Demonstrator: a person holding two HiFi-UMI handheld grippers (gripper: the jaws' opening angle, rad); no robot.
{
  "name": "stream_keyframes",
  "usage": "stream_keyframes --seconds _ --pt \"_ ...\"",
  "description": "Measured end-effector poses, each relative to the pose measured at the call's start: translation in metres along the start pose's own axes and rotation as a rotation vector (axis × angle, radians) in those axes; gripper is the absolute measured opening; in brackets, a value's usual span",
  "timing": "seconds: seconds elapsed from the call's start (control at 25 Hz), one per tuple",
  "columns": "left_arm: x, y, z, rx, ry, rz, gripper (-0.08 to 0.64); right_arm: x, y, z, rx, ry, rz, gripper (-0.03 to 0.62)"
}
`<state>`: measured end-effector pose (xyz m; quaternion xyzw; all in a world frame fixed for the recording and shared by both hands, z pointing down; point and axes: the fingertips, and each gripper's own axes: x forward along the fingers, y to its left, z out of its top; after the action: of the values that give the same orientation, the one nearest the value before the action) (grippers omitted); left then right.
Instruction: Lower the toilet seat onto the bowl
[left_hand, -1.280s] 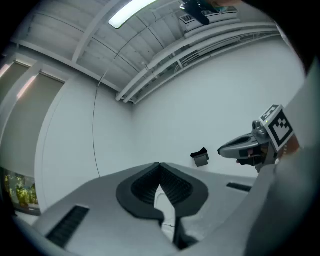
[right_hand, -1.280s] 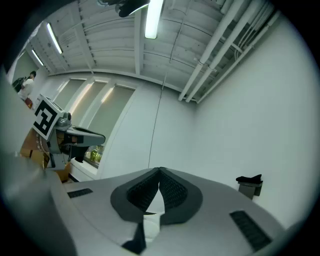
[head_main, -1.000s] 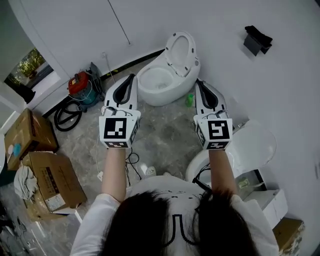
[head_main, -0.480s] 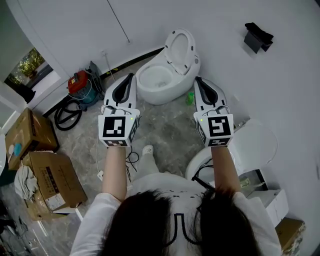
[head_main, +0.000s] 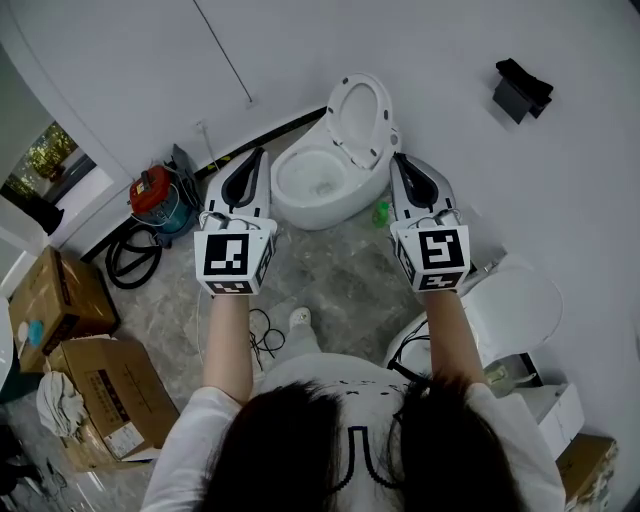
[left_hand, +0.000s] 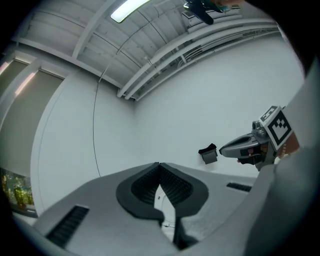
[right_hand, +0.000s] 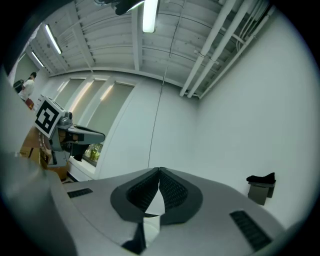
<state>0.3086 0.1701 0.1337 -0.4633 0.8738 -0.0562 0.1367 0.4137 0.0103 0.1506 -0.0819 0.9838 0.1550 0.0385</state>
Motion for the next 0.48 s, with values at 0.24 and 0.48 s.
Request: stream_keyframes --seconds 0.24,0.48 --pt "0.057 0.048 -0.034 -0.023 0.025 -0.047 0.009 0.067 -0.001 -0.021 0.023 0.041 -0.044 0.028" --pt "0.106 0.084 -0.066 -0.065 0.035 -0.100 0.009 0.120 -0.001 -0.042 0.037 0.094 -0.082 0.028"
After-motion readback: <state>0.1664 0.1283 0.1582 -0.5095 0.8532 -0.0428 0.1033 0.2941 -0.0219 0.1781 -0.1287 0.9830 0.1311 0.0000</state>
